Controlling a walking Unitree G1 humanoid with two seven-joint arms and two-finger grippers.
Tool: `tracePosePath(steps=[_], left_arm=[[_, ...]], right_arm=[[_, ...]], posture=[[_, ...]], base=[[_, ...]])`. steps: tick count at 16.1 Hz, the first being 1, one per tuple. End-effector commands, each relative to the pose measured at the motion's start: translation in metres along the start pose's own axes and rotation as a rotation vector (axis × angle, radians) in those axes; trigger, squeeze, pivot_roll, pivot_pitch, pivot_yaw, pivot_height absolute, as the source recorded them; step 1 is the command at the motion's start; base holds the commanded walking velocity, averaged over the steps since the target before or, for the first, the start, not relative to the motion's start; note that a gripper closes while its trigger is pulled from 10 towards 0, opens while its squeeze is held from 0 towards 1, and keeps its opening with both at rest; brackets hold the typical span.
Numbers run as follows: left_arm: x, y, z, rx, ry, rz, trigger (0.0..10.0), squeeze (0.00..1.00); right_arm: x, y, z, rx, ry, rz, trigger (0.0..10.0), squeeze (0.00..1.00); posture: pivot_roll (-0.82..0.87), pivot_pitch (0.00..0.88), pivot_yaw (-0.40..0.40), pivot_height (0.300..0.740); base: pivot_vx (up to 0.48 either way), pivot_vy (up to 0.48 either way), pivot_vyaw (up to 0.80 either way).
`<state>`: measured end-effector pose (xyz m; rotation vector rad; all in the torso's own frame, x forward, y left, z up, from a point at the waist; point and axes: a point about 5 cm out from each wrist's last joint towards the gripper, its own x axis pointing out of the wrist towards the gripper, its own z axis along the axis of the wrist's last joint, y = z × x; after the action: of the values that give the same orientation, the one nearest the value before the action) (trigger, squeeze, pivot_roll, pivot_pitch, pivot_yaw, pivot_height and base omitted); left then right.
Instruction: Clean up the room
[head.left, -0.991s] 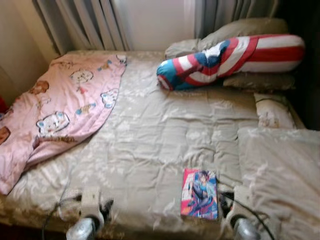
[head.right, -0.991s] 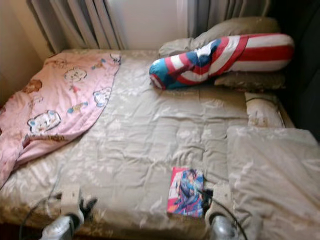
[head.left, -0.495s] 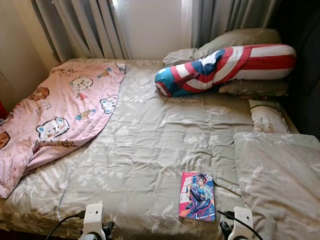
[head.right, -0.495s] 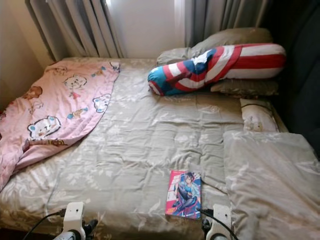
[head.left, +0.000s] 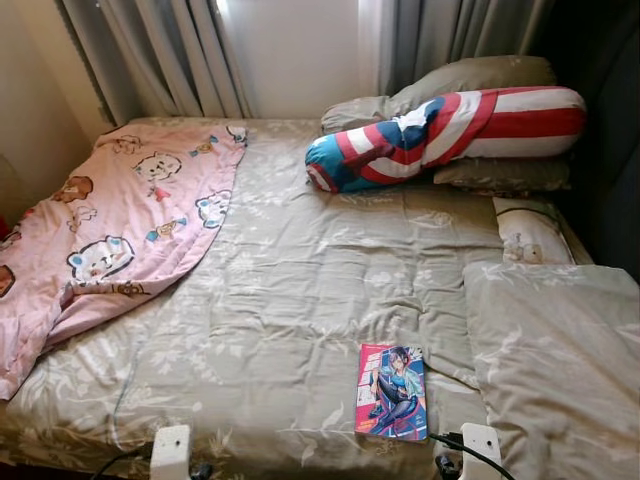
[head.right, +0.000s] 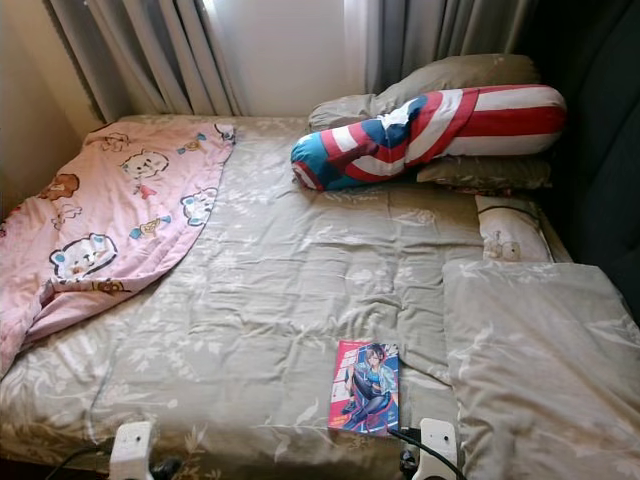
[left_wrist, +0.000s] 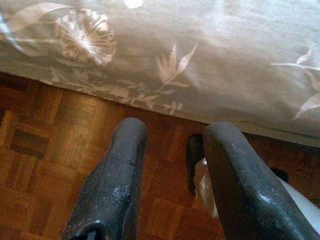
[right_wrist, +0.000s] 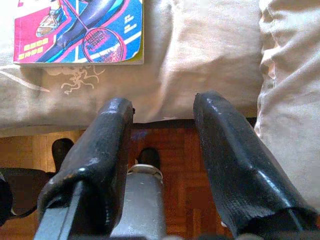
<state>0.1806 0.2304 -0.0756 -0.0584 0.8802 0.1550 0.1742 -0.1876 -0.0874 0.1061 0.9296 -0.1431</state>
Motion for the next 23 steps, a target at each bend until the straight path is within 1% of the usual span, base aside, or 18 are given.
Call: tracePosePath(steps=[1,3,6,7,10,14,16,20,23], left_arm=[[-0.002,0.008,-0.006,0.006,0.026,0.017,10.0,0.0],[-0.005,0.014,-0.016,0.052,0.076,0.018,10.0,0.0],[-0.007,0.015,-0.022,0.089,0.107,0.004,10.0,0.0],[-0.007,0.014,-0.021,0.081,0.103,0.006,10.0,0.0],[-0.004,0.005,-0.016,0.074,0.083,-0.014,10.0,0.0],[-0.003,-0.002,-0.018,0.072,0.091,-0.037,10.0,0.0],[-0.003,-0.003,-0.019,0.07,0.097,-0.037,10.0,0.0],[-0.003,-0.005,-0.021,0.046,0.107,-0.035,10.0,0.0],[-0.004,-0.007,-0.025,0.032,0.115,-0.035,10.0,0.0]], right_arm=[[0.0,0.004,-0.003,-0.005,0.016,0.014,10.0,0.0],[-0.001,0.005,-0.007,-0.009,0.03,0.017,10.0,0.0],[-0.002,0.001,-0.012,-0.012,0.044,0.01,10.0,0.0],[-0.002,-0.002,-0.012,-0.01,0.046,0.006,10.0,0.0],[-0.002,-0.006,-0.01,-0.036,0.031,-0.001,10.0,0.0],[-0.002,-0.007,-0.008,-0.047,0.027,0.003,10.0,0.0],[-0.002,-0.008,-0.008,-0.05,0.028,0.003,10.0,0.0],[-0.002,-0.01,-0.007,-0.043,0.032,0.004,10.0,0.0],[-0.002,-0.006,-0.007,-0.045,0.036,0.02,10.0,0.0]], posture=[[0.02,0.033,0.023,0.74],[0.02,0.037,0.025,0.74],[0.01,0.041,0.023,0.74],[0.01,0.042,0.024,0.74],[0.01,0.044,0.02,0.74],[0.0,0.042,0.009,0.74],[0.0,0.04,0.006,0.74],[0.0,0.031,-0.002,0.74],[0.0,0.023,-0.004,0.74]], base=[[0.0,0.0,0.0],[0.0,0.0,0.0],[0.0,0.0,0.0],[0.0,0.0,0.0],[0.0,0.0,0.15],[0.0,0.0,0.8],[0.0,0.0,0.8],[0.0,0.0,0.0],[0.0,0.0,0.0]])
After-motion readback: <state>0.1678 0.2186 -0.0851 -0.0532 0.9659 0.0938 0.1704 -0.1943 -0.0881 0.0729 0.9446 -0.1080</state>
